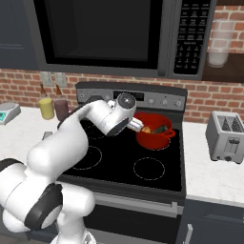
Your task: Put the cucumber and squash in the pot. Retrieve the spatula and lightly stir the vegetables in the pot.
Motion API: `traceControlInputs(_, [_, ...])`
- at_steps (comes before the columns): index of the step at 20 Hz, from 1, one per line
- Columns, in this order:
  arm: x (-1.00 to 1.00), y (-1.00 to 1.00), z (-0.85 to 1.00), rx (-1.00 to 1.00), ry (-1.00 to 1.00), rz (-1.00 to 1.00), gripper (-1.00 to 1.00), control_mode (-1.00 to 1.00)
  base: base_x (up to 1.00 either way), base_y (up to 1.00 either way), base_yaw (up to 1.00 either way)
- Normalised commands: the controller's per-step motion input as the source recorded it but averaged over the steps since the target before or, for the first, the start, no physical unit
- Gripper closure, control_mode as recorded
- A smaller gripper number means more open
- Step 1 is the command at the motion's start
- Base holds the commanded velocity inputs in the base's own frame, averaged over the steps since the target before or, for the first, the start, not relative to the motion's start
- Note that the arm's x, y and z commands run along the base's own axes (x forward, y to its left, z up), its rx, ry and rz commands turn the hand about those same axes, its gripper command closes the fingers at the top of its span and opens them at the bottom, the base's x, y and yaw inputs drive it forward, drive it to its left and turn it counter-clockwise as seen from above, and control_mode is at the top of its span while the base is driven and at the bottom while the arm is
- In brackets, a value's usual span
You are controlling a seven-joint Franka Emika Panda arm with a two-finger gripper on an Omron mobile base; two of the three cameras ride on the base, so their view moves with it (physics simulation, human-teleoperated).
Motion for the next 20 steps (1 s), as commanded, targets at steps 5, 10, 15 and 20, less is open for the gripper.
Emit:
traceControlInputs(5, [-1.00,1.00,0.25,-0.09,0.01,0.28,-1.00,-1.00,0.00,0.00,0.00])
traceControlInputs(10, [-0.86,1.00,0.00,-0.12,0.20,0.33,-1.00,-1.00,0.00,0.00,0.00])
traceControlInputs(15, [-0.34,1.00,0.00,-0.04,0.30,0.33,-1.00,-1.00,0.00,0.00,0.00])
traceControlInputs(20, [-0.05,1.00,0.00,-0.01,0.13,0.25,-1.00,-1.00,0.00,0.00,0.00])
